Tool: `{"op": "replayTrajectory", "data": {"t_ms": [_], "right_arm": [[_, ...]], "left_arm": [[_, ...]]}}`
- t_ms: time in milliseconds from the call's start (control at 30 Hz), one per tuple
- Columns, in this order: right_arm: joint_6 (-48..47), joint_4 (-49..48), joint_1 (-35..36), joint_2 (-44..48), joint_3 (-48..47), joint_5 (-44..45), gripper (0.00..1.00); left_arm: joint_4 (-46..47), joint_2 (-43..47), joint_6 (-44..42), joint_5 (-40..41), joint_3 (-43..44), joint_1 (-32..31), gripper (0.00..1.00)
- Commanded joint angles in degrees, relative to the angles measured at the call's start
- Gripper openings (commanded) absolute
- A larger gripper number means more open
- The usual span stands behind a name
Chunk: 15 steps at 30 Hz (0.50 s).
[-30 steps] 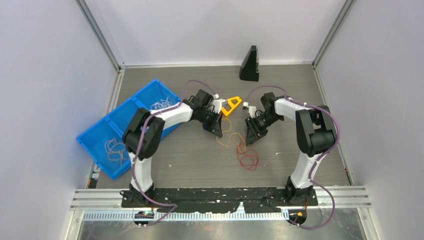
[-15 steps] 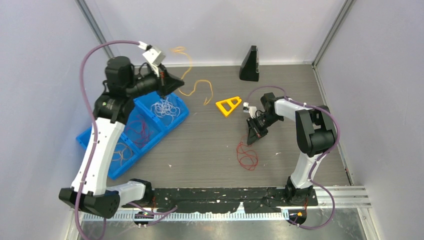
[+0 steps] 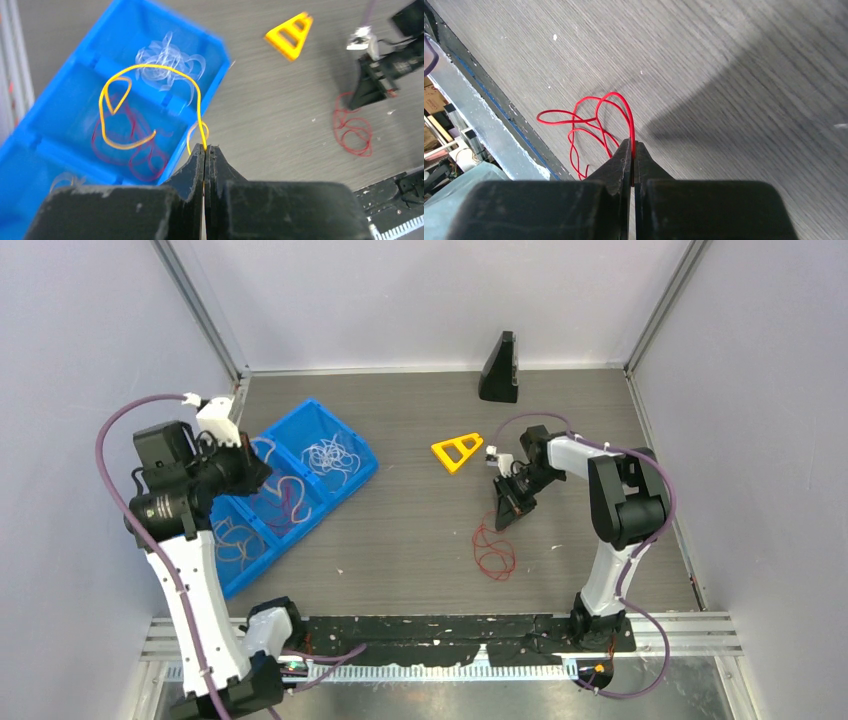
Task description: Untangle the cables
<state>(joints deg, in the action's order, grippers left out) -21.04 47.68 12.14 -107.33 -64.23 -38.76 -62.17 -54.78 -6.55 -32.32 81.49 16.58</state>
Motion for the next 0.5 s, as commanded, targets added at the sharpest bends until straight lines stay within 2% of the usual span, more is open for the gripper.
{"op": "replayTrajectory", "data": {"t_ms": [0,100,200,400,467], "right_arm": [[-0.97,1.84,-0.01,-1.3,-3.59,0.39,0.06],[-1.04,2.08,0.01,-1.63,-4.13,0.53,0.06],[-0.95,2.07,-0.01,-1.93,-4.36,0.34,0.06],[-1.01,3.35,-0.02,-2.96,-5.61,0.7,0.05],[-1.22,4.14,0.01,-3.27,-6.55,1.05,0.06]], "left_arm": [[-15.2,-4.18,-5.22,8.0,-3.84,8.12,0.0],[-16.58,-4.84,-8.23,12.73,-5.59,15.23,0.0],[-11.21,-3.27,-12.13,12.8,-6.62,23.42,0.0],[-1.83,-3.62,-21.86,14.8,-1.41,24.11,0.0],[2.53,-2.92,-24.95,16.25,-2.51,24.11,0.0]]}}
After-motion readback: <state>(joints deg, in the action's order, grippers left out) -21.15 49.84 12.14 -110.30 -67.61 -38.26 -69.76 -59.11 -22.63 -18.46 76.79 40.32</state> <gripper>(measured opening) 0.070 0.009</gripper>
